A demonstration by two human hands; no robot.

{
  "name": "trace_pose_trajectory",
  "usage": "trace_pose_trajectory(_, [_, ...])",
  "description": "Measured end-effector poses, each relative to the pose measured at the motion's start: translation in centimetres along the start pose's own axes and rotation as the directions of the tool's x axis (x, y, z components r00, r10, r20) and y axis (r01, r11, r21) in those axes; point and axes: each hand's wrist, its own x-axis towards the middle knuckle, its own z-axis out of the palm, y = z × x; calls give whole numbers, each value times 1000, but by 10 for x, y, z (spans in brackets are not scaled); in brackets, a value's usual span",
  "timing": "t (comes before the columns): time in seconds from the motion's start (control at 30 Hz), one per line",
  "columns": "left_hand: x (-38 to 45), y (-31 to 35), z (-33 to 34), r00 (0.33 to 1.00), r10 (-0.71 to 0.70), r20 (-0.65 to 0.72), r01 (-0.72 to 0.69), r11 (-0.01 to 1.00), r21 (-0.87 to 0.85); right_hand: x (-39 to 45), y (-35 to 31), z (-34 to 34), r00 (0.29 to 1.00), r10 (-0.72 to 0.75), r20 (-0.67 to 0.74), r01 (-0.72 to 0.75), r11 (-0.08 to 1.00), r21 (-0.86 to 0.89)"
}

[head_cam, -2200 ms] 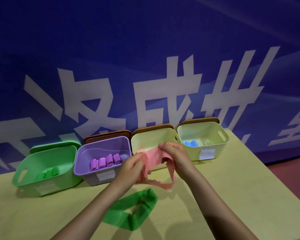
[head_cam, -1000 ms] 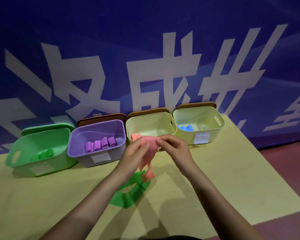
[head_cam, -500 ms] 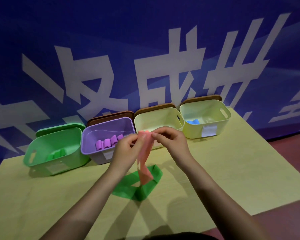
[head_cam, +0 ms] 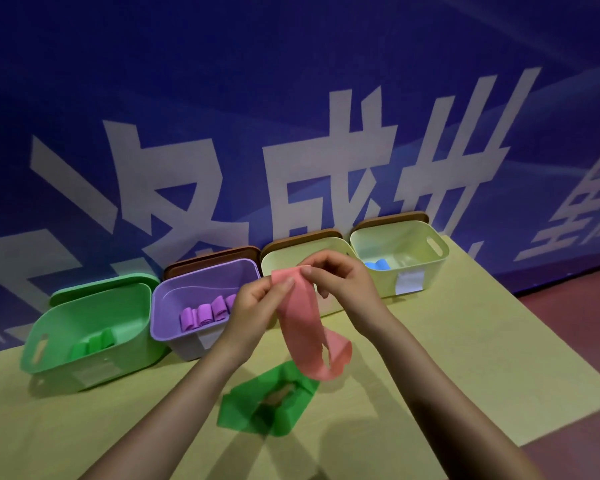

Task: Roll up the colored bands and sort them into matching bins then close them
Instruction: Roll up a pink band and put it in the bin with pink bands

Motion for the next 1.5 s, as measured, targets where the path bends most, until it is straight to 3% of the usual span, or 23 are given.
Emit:
trace_pose_trajectory(0.27, [2, 5, -5, 994, -77, 77, 77, 997, -3, 14, 1, 6, 1000, 11, 25, -13, 997, 82])
trace_pose_trajectory(0.43, [0, 6, -3, 996, -90, 27, 89, 996, 23, 15, 9, 6, 998, 44, 48, -49, 993, 109])
trace_pose_trajectory(0.67, [-2, 7, 9, 983, -57, -172, 42, 995, -91, 7, 41, -1, 987, 148, 68, -157, 974, 163])
trace_pose_trajectory(0.77, [0, 10, 12, 989, 26, -148, -44, 992, -120, -6, 67, -1, 979, 179, 94, -189, 976, 111])
trace_pose_trajectory(0.93, [11, 15, 16, 989, 6, -149, -48, 959, -281, -21, 86, -5, 951, 242, 191, -224, 968, -110])
trace_pose_trajectory(1.07, [15, 20, 16, 985, -24, -169, -54, 894, -444, -27, 95, -8, 911, 334, 242, -305, 940, -152])
trace_pose_trajectory(1.23, [17, 23, 7, 981, 10, -191, -106, 861, -497, -31, 103, -9, 882, 421, 209, -403, 906, -127])
trace_pose_trajectory(1.5, [13, 10, -20, 962, -50, -270, -91, 868, -488, -44, 114, -8, 888, 435, 152, -383, 880, -282])
